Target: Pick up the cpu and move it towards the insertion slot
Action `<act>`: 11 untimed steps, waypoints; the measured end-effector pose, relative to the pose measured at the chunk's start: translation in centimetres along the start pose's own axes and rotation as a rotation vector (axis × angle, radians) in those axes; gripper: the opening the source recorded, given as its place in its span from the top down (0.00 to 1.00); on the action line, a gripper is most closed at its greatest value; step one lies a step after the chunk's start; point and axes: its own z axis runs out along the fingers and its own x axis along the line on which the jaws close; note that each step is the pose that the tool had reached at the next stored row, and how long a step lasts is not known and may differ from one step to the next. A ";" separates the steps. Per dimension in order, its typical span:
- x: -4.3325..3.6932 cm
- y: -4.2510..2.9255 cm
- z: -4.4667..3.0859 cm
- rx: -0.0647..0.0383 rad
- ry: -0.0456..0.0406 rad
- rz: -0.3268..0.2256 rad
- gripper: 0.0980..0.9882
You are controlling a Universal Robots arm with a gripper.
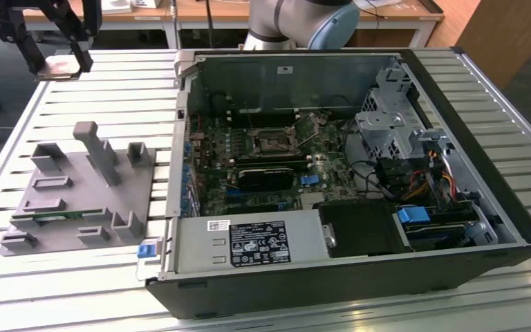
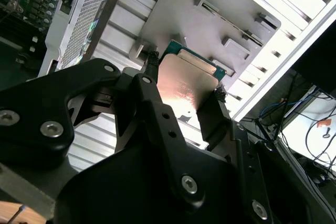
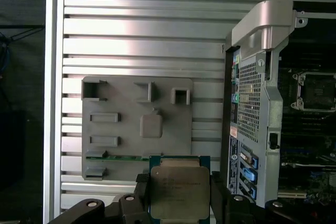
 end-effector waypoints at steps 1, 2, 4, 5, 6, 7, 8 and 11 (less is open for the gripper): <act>-0.15 0.00 0.00 0.000 0.0001 0.000 0.50; -0.30 0.01 -0.01 0.000 0.0002 0.000 0.50; -0.58 0.02 0.00 0.000 0.0002 0.000 0.50; -0.71 0.02 0.00 0.000 0.0003 0.000 0.50; -0.84 0.02 -0.01 0.000 0.0004 0.000 0.50; -0.97 0.03 -0.01 0.000 0.0005 0.000 0.50; -1.12 0.03 -0.01 0.001 0.0005 0.000 0.50; -1.51 0.05 -0.01 0.001 0.0006 0.000 0.50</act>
